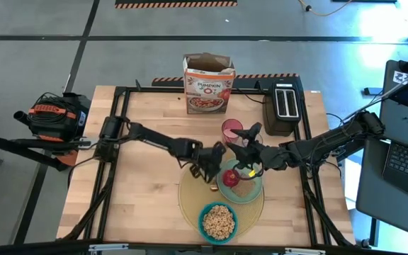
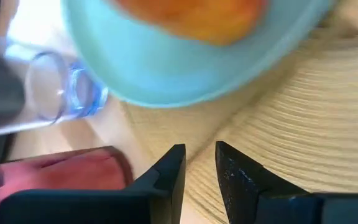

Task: Arrange a breakfast setting
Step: Put the spoon on the brown table mat to the left side of the blue bowl

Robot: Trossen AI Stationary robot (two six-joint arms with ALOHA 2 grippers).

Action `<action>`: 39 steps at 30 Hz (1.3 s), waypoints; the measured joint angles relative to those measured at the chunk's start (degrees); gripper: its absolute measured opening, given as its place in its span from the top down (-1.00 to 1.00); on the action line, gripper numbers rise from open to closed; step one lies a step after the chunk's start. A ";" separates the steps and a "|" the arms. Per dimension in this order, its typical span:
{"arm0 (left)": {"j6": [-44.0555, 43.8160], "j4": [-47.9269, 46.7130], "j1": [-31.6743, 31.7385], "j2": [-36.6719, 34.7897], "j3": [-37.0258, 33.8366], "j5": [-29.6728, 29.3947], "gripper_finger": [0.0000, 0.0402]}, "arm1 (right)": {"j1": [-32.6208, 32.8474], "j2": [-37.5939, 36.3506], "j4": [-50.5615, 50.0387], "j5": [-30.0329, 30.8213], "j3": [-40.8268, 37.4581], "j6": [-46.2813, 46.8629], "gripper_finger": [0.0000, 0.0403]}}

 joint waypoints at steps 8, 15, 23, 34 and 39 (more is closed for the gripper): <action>0.88 5.26 4.73 0.79 0.00 5.70 0.60 | 0.12 0.00 -0.66 -0.04 0.00 -0.04 -0.23; 2.25 8.33 4.77 3.44 0.02 8.87 0.60 | 0.12 -0.02 -2.00 -0.07 0.00 -0.06 -0.23; 5.59 7.87 3.58 5.46 0.01 6.71 0.60 | 0.12 -0.02 -2.38 -0.14 0.02 0.00 -0.23; 9.28 0.59 1.84 5.14 0.22 2.60 0.60 | 0.12 -0.02 -3.80 0.07 0.02 0.18 -0.23; 10.76 -1.32 0.55 5.14 0.24 -1.73 0.60 | 0.12 -0.02 -3.78 0.09 0.02 0.26 -0.23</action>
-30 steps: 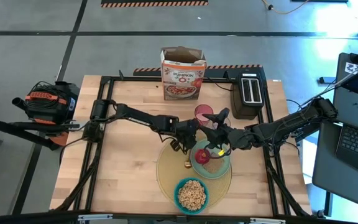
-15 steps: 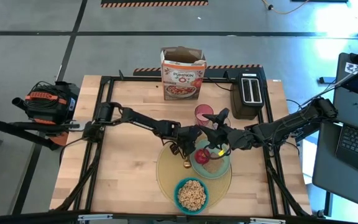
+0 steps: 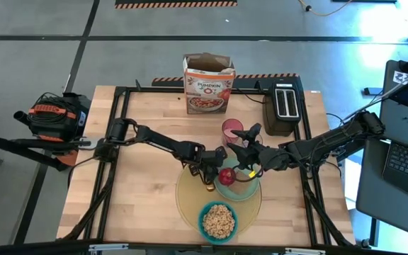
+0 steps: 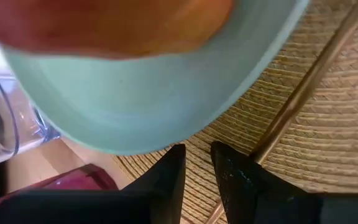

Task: Arrange a breakfast setting
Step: Put the spoon on the brown table mat to the left side of the blue bowl

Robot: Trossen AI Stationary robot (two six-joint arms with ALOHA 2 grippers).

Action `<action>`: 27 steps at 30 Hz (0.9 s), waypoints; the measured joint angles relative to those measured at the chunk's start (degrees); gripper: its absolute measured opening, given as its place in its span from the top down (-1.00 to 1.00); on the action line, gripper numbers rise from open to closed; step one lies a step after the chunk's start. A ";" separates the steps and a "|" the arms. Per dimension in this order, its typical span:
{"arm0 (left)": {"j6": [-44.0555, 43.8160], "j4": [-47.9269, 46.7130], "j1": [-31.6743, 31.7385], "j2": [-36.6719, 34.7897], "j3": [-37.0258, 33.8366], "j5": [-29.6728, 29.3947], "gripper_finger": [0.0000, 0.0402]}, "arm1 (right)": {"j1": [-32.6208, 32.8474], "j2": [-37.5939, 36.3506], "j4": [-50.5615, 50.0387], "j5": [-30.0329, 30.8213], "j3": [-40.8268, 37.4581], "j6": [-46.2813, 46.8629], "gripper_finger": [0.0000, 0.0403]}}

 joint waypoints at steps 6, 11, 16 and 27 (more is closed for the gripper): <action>1.87 -5.03 -1.20 -1.56 -0.19 -1.99 0.60 | 0.00 0.00 -0.71 0.02 0.00 0.06 -0.23; 1.95 -6.46 -1.97 -4.48 -0.46 -1.50 0.60 | 0.00 0.00 -0.86 0.06 0.00 0.05 -0.23; 1.74 -7.00 -2.89 -5.94 -0.26 -0.13 0.60 | 0.00 0.00 -0.87 0.04 0.00 0.07 -0.23; -4.25 -11.91 -4.06 -5.86 -0.30 -1.39 0.60 | 0.85 -1.58 -9.89 -4.97 0.00 10.38 -0.23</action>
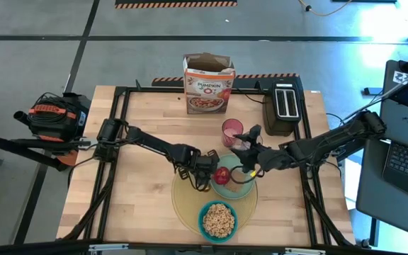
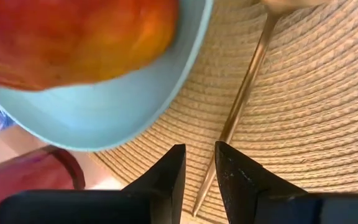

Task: Arrange a breakfast setting
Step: Put the spoon on the brown table mat to the left side of the blue bowl

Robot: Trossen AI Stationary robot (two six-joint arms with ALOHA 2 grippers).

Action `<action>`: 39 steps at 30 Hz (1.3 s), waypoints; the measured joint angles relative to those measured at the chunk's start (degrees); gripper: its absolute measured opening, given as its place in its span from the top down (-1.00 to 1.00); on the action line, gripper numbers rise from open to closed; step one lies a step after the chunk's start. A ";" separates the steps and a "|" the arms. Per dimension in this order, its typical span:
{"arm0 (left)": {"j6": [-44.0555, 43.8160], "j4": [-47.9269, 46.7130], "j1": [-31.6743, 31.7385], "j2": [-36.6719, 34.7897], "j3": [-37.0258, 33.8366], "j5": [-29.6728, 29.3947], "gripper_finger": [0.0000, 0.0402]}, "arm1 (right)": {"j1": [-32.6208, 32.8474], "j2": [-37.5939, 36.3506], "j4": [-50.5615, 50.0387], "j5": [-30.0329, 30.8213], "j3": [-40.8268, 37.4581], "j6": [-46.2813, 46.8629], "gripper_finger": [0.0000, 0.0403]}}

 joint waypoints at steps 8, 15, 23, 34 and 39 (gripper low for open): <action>-0.89 -0.12 -0.18 0.00 0.02 -1.81 0.60 | 9.52 -4.24 -18.18 -19.19 0.00 25.60 -0.23; -2.80 1.39 0.56 0.00 0.07 -2.18 0.60 | 18.75 4.88 -13.76 -29.15 -0.02 34.82 -0.23; -2.71 1.87 1.24 0.00 0.07 -3.05 0.60 | 20.57 16.28 -2.97 -39.13 -0.04 41.41 0.05; -2.59 3.63 1.62 0.00 0.09 -2.52 0.60 | 16.83 21.66 -3.76 -40.88 -0.04 42.06 0.90; -2.75 3.77 1.62 0.00 0.09 -1.84 0.60 | 15.31 23.45 -4.35 -45.46 0.01 42.24 0.95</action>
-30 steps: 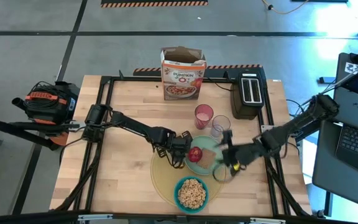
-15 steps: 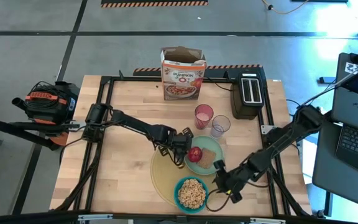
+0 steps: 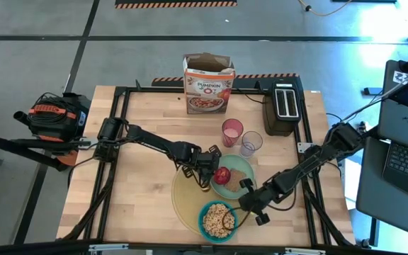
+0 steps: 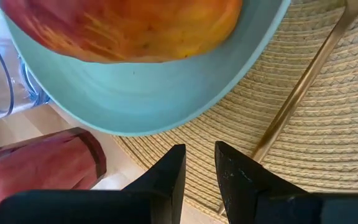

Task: Arrange a breakfast setting
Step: Put the spoon on the brown table mat to the left side of the blue bowl

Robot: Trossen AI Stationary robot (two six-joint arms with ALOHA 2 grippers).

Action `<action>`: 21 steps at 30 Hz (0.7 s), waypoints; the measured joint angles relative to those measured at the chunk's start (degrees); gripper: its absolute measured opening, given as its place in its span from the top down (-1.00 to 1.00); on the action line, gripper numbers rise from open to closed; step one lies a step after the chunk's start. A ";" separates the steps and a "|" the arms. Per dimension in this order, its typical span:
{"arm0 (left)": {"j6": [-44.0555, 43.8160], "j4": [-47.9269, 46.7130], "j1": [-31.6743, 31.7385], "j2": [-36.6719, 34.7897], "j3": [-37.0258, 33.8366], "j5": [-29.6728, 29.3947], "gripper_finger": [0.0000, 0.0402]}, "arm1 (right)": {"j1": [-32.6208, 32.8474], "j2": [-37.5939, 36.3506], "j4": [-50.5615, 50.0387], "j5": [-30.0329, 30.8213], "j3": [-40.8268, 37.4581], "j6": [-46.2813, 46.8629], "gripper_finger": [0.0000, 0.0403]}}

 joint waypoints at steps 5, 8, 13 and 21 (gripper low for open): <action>-0.06 0.59 0.00 0.00 0.00 0.03 0.60 | -0.94 4.67 0.84 -4.66 0.31 1.25 0.96; -0.08 0.64 0.00 0.00 0.00 0.05 0.60 | -1.00 7.44 2.69 -6.70 0.45 1.29 0.99; -0.24 -0.33 0.00 0.00 0.00 4.44 0.60 | -0.87 8.12 3.96 -6.44 0.38 1.27 0.97; -0.53 -2.33 -0.72 0.00 0.00 8.26 0.60 | -0.78 8.29 4.99 -5.30 0.23 1.08 0.97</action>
